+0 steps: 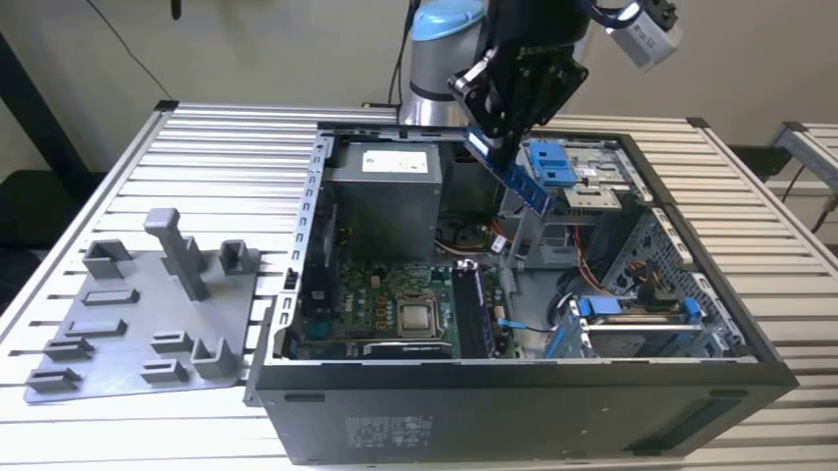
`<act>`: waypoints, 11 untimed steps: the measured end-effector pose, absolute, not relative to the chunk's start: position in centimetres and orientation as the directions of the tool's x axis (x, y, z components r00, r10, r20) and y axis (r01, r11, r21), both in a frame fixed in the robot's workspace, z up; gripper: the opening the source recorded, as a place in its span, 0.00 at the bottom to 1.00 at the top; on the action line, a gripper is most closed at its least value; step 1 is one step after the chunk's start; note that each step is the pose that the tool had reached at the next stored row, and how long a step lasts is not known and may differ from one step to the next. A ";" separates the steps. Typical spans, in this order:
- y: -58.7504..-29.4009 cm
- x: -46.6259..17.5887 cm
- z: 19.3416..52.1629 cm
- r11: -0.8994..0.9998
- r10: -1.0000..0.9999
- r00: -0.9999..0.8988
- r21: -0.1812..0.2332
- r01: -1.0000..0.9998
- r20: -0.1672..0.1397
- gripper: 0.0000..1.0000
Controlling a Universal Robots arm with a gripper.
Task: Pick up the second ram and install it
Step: 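Insert the second ram into the second slot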
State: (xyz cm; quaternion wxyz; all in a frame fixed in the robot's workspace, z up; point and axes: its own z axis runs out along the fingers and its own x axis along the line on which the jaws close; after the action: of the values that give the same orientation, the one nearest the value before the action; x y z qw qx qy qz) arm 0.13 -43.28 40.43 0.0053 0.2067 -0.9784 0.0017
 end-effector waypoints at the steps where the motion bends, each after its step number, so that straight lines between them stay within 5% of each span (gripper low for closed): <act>1: -43.3 0.1 40.4 0.919 -0.394 -0.919 -0.001 -0.394 0.011 0.14; 11: -43.3 0.4 40.2 0.950 -0.312 -0.950 -0.001 -0.312 0.011 0.14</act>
State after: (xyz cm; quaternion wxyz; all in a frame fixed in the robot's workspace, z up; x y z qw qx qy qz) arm 0.36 -43.28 40.20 0.0054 0.1579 -0.9874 0.0015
